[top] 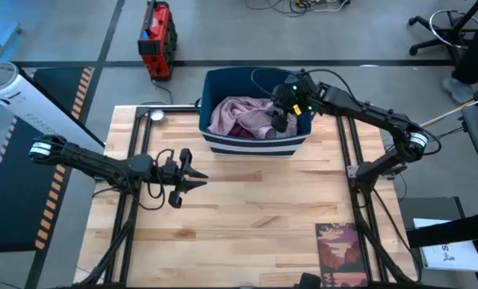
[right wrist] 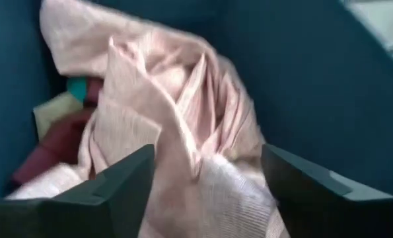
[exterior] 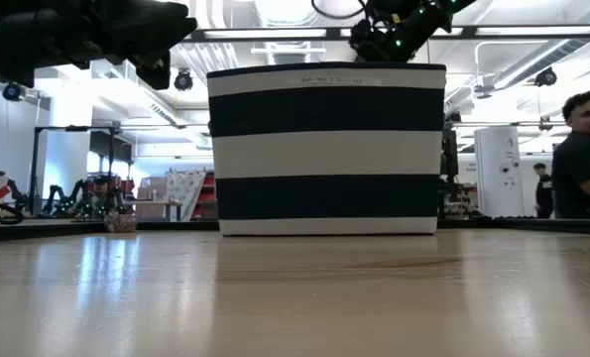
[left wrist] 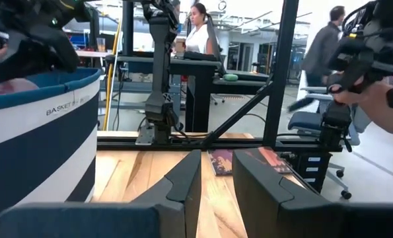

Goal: Sort clothes
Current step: Put the pink polo shirt into the blue laundry organizer

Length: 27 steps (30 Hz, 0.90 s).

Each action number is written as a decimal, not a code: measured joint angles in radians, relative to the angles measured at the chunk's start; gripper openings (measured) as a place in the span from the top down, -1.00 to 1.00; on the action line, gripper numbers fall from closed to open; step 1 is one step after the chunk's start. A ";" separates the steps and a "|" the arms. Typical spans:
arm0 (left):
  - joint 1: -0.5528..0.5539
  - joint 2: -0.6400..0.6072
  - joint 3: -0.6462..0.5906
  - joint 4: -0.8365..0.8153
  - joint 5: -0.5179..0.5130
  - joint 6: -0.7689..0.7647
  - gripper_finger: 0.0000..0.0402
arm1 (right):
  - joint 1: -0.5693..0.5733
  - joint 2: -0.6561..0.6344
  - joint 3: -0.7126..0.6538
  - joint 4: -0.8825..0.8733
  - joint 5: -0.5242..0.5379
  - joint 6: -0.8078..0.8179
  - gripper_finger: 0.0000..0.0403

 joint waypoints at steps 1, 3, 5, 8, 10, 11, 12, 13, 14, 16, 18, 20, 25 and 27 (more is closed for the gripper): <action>0.000 0.000 0.000 0.000 0.000 0.000 0.63 | 0.000 -0.001 0.003 0.012 -0.001 0.000 -0.43; 0.000 -0.001 0.000 0.000 0.000 0.000 0.63 | 0.002 -0.001 0.013 0.041 -0.010 0.000 -0.50; 0.001 -0.002 0.000 0.000 0.000 -0.001 0.63 | 0.002 -0.007 0.017 0.052 -0.039 -0.006 -0.54; 0.001 -0.002 0.000 0.000 0.000 -0.003 0.63 | 0.002 -0.008 0.017 0.066 -0.079 -0.031 -0.53; 0.001 -0.002 0.000 0.000 0.000 -0.006 0.63 | 0.002 0.001 0.015 0.065 -0.082 -0.045 -0.44; 0.001 -0.002 0.000 0.000 0.000 -0.007 0.63 | 0.002 0.012 0.015 0.069 -0.083 -0.050 -0.36; 0.001 -0.002 0.000 0.000 0.000 -0.007 0.63 | 0.002 0.024 0.013 0.069 -0.083 -0.053 -0.27; 0.001 -0.003 0.000 0.000 0.000 -0.008 0.63 | 0.002 0.038 0.009 0.067 -0.083 -0.056 -0.17; 0.001 -0.003 0.000 0.000 0.000 -0.012 0.63 | 0.002 0.054 0.008 0.065 -0.085 -0.061 -0.05; 0.001 -0.003 0.000 0.000 -0.001 -0.017 0.63 | 0.002 0.093 0.007 0.074 -0.086 -0.069 0.24; 0.001 -0.003 0.000 0.000 -0.001 -0.020 0.63 | 0.002 0.136 0.007 0.079 -0.105 -0.071 0.55; 0.001 -0.003 0.000 0.000 0.000 -0.022 0.63 | 0.002 0.188 0.007 0.096 -0.144 -0.077 0.84; 0.001 -0.004 0.000 -0.002 0.000 -0.023 0.63 | 0.001 0.299 0.007 0.108 -0.170 -0.087 0.92; 0.000 -0.005 0.000 -0.002 0.000 -0.022 0.63 | -0.001 0.338 0.007 0.108 -0.174 -0.087 0.96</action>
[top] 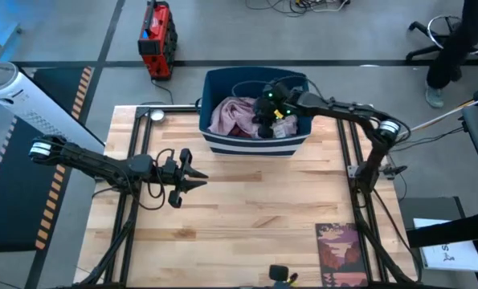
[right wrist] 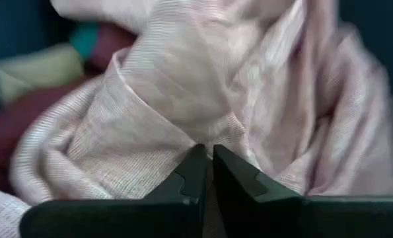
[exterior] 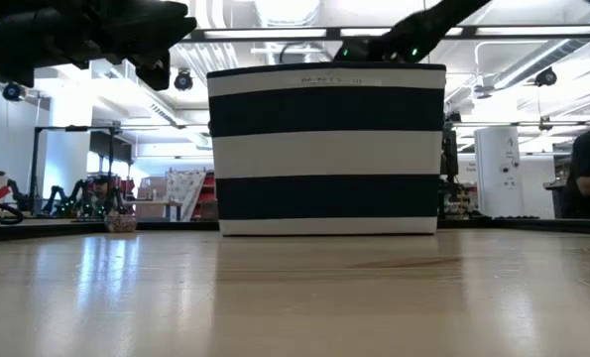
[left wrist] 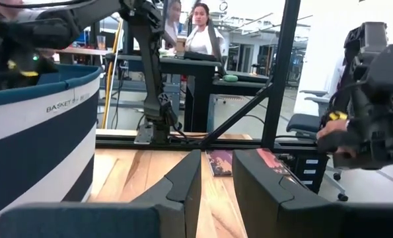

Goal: Sort clothes
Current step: Put the pink polo shirt into the blue laundry organizer, then return to Home Position

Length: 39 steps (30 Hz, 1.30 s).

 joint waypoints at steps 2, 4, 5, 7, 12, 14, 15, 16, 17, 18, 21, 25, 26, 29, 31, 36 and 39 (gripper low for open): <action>0.000 0.000 0.000 -0.007 0.000 0.000 0.63 | -0.007 0.029 0.000 0.004 -0.022 -0.002 0.99; 0.000 0.000 0.000 -0.012 0.000 0.001 0.63 | -0.016 0.052 0.001 0.012 -0.050 -0.001 0.99; 0.000 0.000 0.000 -0.017 0.000 0.002 0.63 | -0.020 0.062 0.002 0.012 -0.066 0.000 0.99; 0.000 0.000 0.000 -0.024 0.000 0.002 0.63 | -0.024 0.081 0.002 0.011 -0.080 0.005 1.00; 0.000 0.000 0.000 -0.031 0.000 0.004 0.63 | -0.023 0.079 0.002 0.011 -0.074 0.015 1.00; 0.000 0.000 0.000 -0.031 0.000 0.004 0.63 | -0.023 0.056 0.000 0.012 -0.063 0.016 1.00; 0.000 0.000 0.000 -0.030 0.000 0.004 0.63 | -0.023 0.042 0.000 0.015 -0.059 0.016 1.00; 0.000 0.000 0.000 -0.031 0.000 0.004 0.63 | -0.023 0.023 -0.001 0.020 -0.058 0.016 1.00; 0.000 0.000 0.000 -0.030 0.000 0.004 0.63 | -0.023 0.005 -0.001 0.022 -0.057 0.016 1.00; 0.000 0.000 0.000 -0.030 0.000 0.002 0.63 | -0.023 -0.017 -0.001 0.023 -0.056 0.016 1.00; 0.000 0.000 0.000 -0.030 0.000 0.000 0.63 | -0.023 -0.081 -0.001 0.025 -0.056 0.015 1.00; 0.001 -0.001 0.000 -0.027 0.000 -0.002 0.63 | -0.023 -0.168 -0.001 0.035 -0.057 0.011 1.00; 0.001 -0.002 0.000 -0.025 0.000 -0.001 0.63 | -0.023 -0.187 -0.001 0.037 -0.057 0.010 1.00; 0.001 -0.003 0.000 -0.021 0.000 0.000 0.63 | -0.018 -0.240 -0.001 0.038 -0.057 0.008 1.00; 0.001 -0.008 0.000 -0.018 0.000 0.001 0.63 | -0.017 -0.272 -0.001 0.037 -0.057 0.002 1.00; 0.001 -0.026 0.000 -0.016 0.000 0.005 0.63 | -0.012 -0.332 -0.001 0.057 -0.060 -0.011 1.00; 0.001 -0.042 0.000 -0.018 0.000 0.005 0.63 | -0.012 -0.344 -0.001 0.053 -0.060 -0.010 1.00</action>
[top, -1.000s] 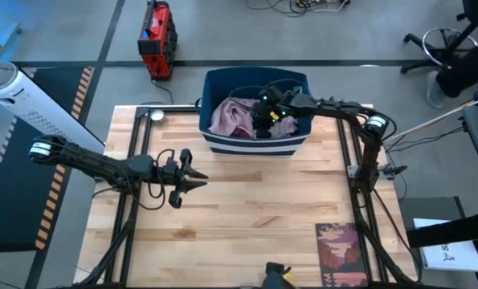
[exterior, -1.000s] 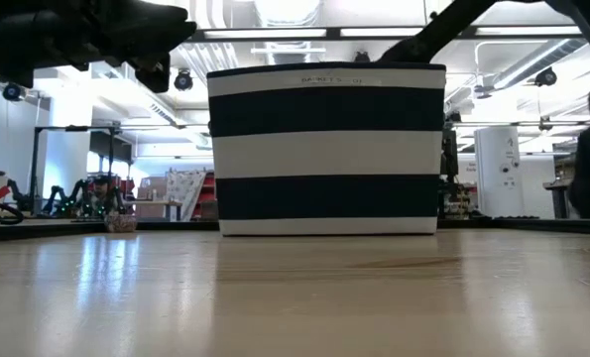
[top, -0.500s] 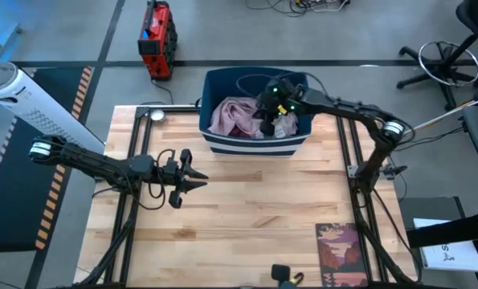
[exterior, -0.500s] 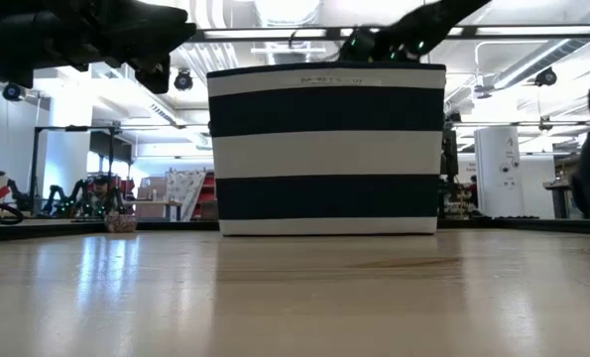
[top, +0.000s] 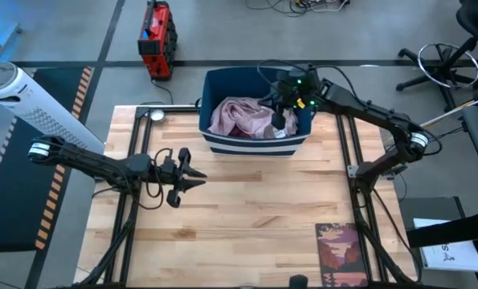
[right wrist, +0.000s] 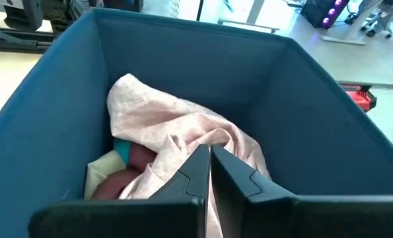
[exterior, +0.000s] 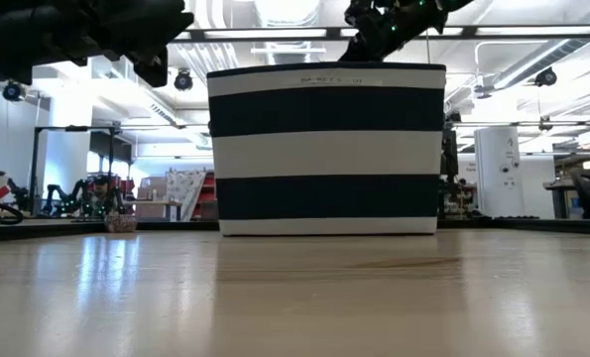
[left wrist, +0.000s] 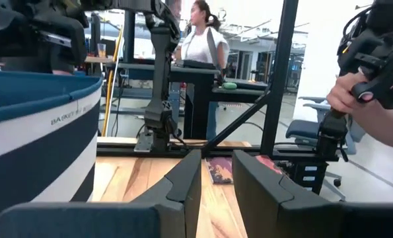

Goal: Sort clothes
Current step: Return to Home Position

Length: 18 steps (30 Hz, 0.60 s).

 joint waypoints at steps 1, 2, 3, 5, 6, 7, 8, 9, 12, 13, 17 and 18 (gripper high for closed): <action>0.000 -0.006 0.000 -0.002 0.000 0.000 0.63 | 0.000 -0.004 -0.002 0.000 0.000 0.000 1.00; 0.000 -0.010 0.000 -0.002 0.000 0.000 0.63 | 0.001 -0.007 -0.004 0.001 0.000 0.000 1.00; 0.000 -0.014 0.000 -0.003 0.000 0.000 0.63 | 0.002 -0.010 -0.005 0.001 0.000 0.000 1.00; 0.000 -0.024 0.000 -0.006 0.000 0.000 0.63 | 0.004 -0.016 -0.009 0.000 0.000 0.000 1.00; 0.000 -0.028 0.000 -0.006 0.000 0.000 0.63 | 0.008 -0.020 -0.010 -0.001 0.000 0.000 1.00; 0.000 -0.035 0.000 -0.013 0.000 0.000 0.63 | 0.012 -0.024 -0.010 -0.001 0.000 0.000 1.00; 0.000 -0.044 0.000 -0.026 0.001 0.000 0.63 | 0.015 -0.031 -0.010 -0.001 0.000 -0.001 1.00; 0.000 -0.052 0.000 -0.032 0.001 0.000 0.63 | 0.018 -0.039 -0.011 0.000 0.000 -0.004 1.00; 0.002 -0.082 0.000 -0.061 0.001 0.000 0.63 | 0.041 -0.069 -0.022 0.006 0.000 -0.026 1.00; 0.004 -0.094 0.000 -0.072 0.002 0.000 0.63 | 0.048 -0.082 -0.031 0.010 0.000 -0.031 1.00; 0.031 -0.134 0.000 -0.122 0.004 -0.003 0.63 | 0.087 -0.148 -0.099 0.077 -0.001 -0.031 1.00; 0.041 -0.141 0.000 -0.132 0.005 -0.003 0.63 | 0.097 -0.171 -0.126 0.103 -0.001 -0.027 1.00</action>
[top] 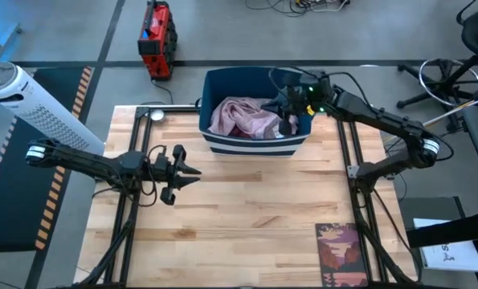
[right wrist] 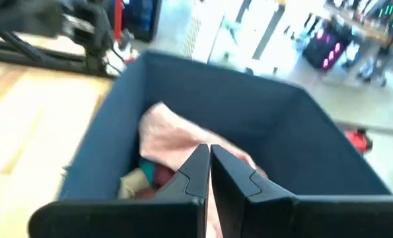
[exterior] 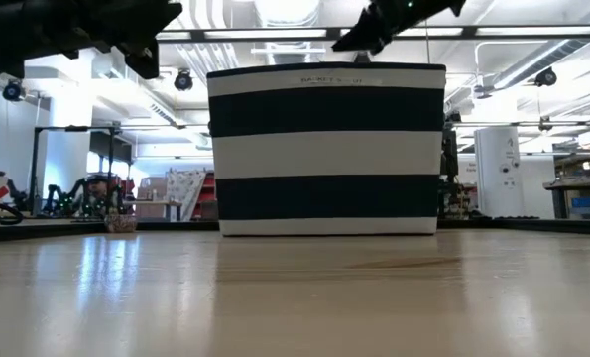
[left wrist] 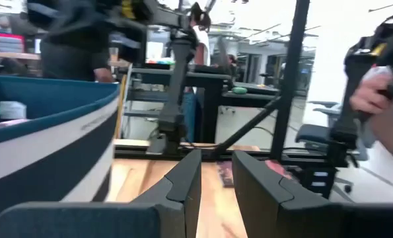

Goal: Sort clothes
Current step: Return to Home Position

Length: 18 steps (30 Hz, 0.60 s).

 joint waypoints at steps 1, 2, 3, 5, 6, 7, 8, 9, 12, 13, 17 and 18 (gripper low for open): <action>0.012 -0.004 0.000 -0.009 0.003 0.000 0.63 | 0.010 -0.021 -0.029 0.024 0.000 0.001 1.00; 0.026 -0.007 0.000 -0.020 0.011 -0.001 0.63 | 0.020 -0.043 -0.060 0.057 0.000 0.005 1.00; 0.043 -0.009 0.000 -0.029 0.028 -0.002 0.63 | 0.029 -0.065 -0.094 0.084 -0.001 0.014 1.00; 0.077 -0.008 0.000 -0.031 0.059 -0.005 0.63 | 0.044 -0.109 -0.169 0.138 -0.001 0.031 1.00; 0.095 -0.006 0.000 -0.030 0.072 -0.005 0.63 | 0.048 -0.132 -0.207 0.167 -0.001 0.044 1.00; 0.113 -0.006 0.000 -0.032 0.084 -0.005 0.63 | 0.050 -0.158 -0.247 0.187 -0.001 0.051 1.00; 0.131 -0.006 0.000 -0.034 0.087 -0.002 0.63 | 0.051 -0.185 -0.286 0.203 -0.003 0.065 1.00; 0.148 -0.009 0.000 -0.036 0.090 0.004 0.63 | 0.050 -0.210 -0.323 0.223 -0.002 0.077 1.00; 0.190 -0.024 0.000 -0.072 0.102 0.023 0.63 | 0.050 -0.295 -0.431 0.258 -0.001 0.109 1.00; 0.199 -0.033 0.000 -0.086 0.104 0.032 0.63 | 0.050 -0.324 -0.464 0.265 -0.001 0.122 1.00; 0.217 -0.081 0.000 -0.145 0.106 0.056 0.63 | 0.050 -0.436 -0.574 0.309 -0.001 0.174 1.00; 0.218 -0.096 0.000 -0.162 0.106 0.057 0.63 | 0.050 -0.459 -0.599 0.320 -0.001 0.182 1.00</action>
